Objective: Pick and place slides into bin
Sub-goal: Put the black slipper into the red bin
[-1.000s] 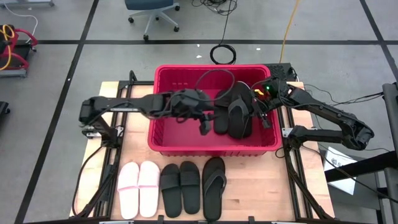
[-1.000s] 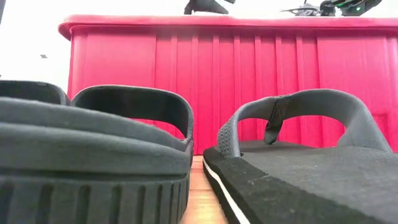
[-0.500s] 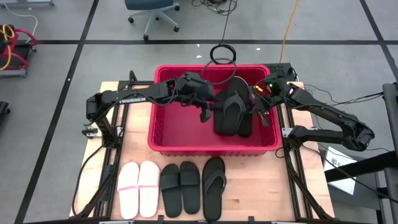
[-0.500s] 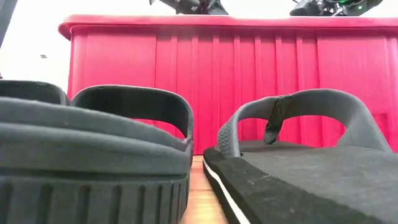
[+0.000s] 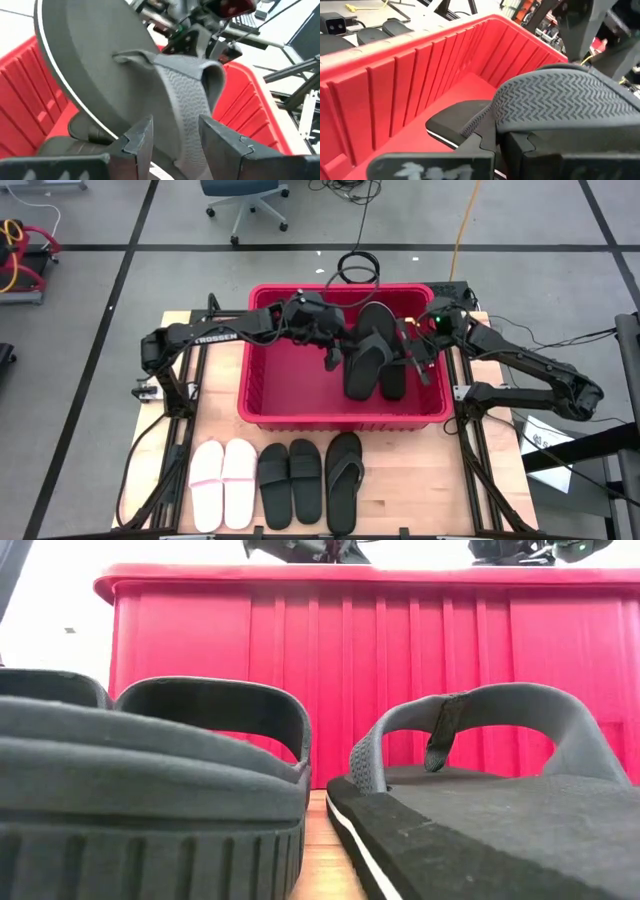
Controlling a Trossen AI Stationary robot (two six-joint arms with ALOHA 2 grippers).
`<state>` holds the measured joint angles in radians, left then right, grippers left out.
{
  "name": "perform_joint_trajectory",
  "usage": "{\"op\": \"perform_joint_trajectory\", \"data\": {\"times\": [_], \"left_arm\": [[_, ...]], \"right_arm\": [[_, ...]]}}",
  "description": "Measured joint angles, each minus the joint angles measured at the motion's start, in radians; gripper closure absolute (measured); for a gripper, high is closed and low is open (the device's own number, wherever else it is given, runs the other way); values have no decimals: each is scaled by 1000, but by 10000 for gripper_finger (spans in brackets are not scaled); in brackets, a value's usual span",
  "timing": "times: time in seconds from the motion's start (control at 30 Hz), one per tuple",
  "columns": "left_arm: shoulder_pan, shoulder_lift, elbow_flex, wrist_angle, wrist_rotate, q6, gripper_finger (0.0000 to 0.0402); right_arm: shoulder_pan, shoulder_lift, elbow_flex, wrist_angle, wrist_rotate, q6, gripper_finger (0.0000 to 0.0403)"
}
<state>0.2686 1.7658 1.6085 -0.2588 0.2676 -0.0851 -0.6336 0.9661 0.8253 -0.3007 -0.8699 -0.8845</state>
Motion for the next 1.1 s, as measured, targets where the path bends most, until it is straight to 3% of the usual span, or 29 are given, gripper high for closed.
{"op": "perform_joint_trajectory", "data": {"times": [0.87, 1.1], "left_arm": [[-36, 0, 0, 26, 150, -81, 248], [-40, 0, 0, 24, 150, -37, 303]], "right_arm": [[55, -1, 0, 58, 1, -10, 403], [55, -1, 0, 100, 2, 34, 403]]}}
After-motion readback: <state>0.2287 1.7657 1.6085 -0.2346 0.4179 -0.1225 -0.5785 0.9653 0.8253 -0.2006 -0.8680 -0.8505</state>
